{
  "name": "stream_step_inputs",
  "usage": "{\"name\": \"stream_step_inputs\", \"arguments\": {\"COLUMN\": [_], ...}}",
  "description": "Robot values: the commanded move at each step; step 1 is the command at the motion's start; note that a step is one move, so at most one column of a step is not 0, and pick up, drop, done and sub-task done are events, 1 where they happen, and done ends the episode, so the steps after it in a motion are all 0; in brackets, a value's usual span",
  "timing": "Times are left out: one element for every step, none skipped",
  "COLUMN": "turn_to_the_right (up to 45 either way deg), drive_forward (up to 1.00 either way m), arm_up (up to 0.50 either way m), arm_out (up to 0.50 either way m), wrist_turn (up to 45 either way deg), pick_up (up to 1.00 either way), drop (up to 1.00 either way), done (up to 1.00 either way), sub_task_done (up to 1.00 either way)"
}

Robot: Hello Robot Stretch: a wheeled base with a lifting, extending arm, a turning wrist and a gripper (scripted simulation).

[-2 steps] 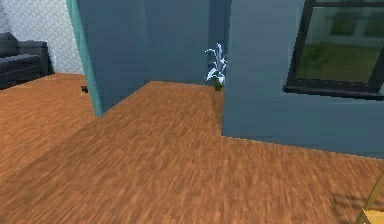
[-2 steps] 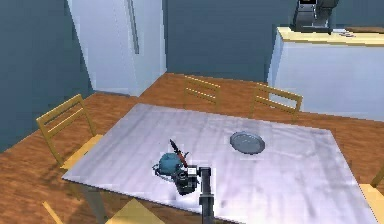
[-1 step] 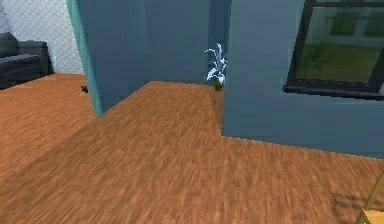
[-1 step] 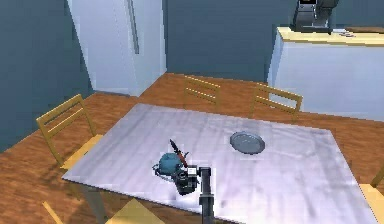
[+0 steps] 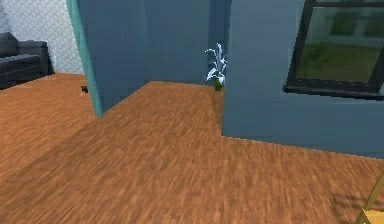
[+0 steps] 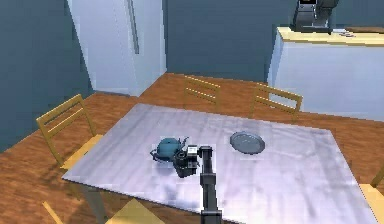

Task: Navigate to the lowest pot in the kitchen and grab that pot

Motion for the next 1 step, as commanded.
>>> {"name": "stream_step_inputs", "arguments": {"turn_to_the_right": [0.0], "drive_forward": [0.0], "arm_up": [0.0], "arm_out": [0.0], "wrist_turn": [0.0], "pick_up": [0.0], "drop": [0.0], "done": [1.0], "sub_task_done": [0.0]}}
